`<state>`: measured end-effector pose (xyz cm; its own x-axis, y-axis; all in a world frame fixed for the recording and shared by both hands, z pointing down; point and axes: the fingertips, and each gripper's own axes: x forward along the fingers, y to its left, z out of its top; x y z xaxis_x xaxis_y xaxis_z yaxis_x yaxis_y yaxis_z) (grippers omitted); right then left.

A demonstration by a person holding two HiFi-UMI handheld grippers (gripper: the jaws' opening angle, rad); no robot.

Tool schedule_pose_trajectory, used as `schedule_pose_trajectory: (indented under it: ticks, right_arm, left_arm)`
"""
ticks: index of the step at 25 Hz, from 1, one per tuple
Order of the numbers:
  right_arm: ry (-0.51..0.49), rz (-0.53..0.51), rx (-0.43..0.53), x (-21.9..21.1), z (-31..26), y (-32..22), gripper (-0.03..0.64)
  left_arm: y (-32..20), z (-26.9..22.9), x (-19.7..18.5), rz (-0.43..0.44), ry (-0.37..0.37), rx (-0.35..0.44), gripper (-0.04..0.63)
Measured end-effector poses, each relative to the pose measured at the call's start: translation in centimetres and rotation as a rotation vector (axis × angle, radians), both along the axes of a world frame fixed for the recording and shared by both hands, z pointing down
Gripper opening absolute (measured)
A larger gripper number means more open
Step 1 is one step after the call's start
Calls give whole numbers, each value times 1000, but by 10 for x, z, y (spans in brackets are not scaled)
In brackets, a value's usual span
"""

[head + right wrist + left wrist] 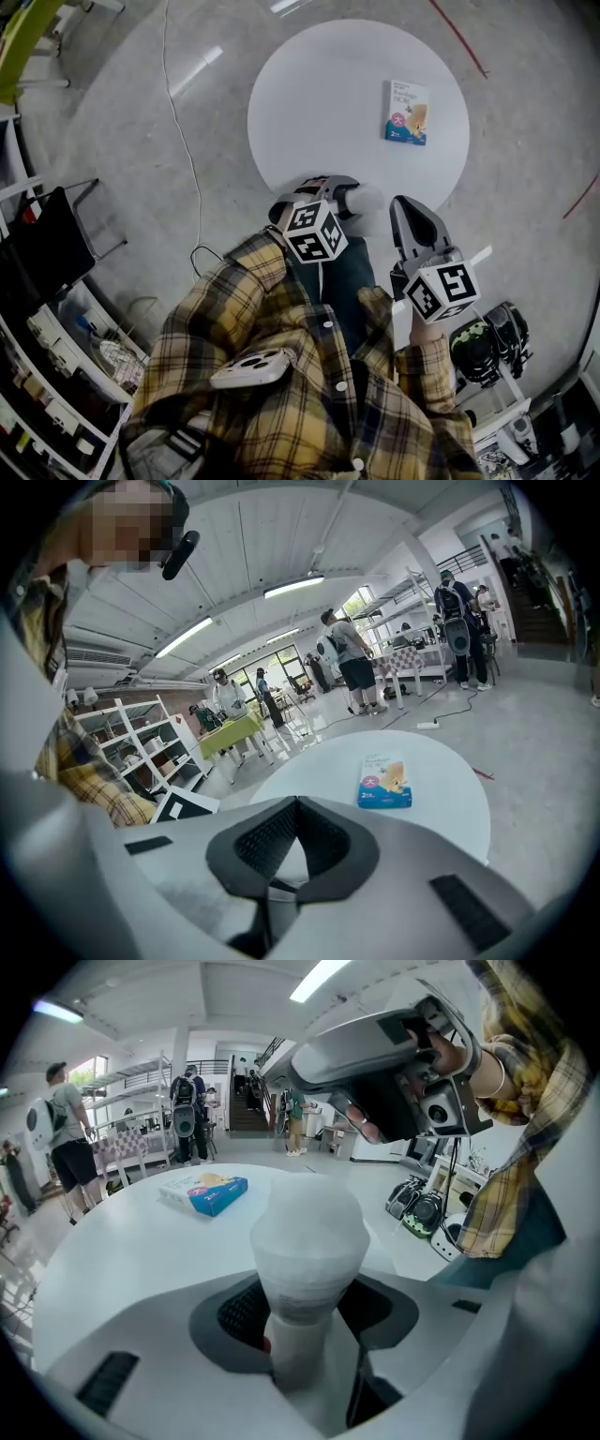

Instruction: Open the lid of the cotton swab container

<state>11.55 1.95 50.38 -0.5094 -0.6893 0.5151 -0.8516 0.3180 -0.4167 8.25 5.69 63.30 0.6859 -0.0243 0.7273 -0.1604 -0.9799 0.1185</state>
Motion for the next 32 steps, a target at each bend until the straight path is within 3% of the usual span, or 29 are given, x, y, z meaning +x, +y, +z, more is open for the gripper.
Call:
schedule_pose_trajectory:
  ticks: [17, 26, 32]
  right_arm:
    - [14, 23, 53, 6, -29, -22, 17]
    - [19, 10, 150, 8, -81, -48, 17]
    - [18, -38, 223, 2, -121, -59, 17]
  left_arm:
    - [-19, -42, -4, -25, 68, -52, 221]
    - [-33, -105, -6, -6, 115, -49, 219]
    - [-46, -159, -6, 32, 141, 3, 219]
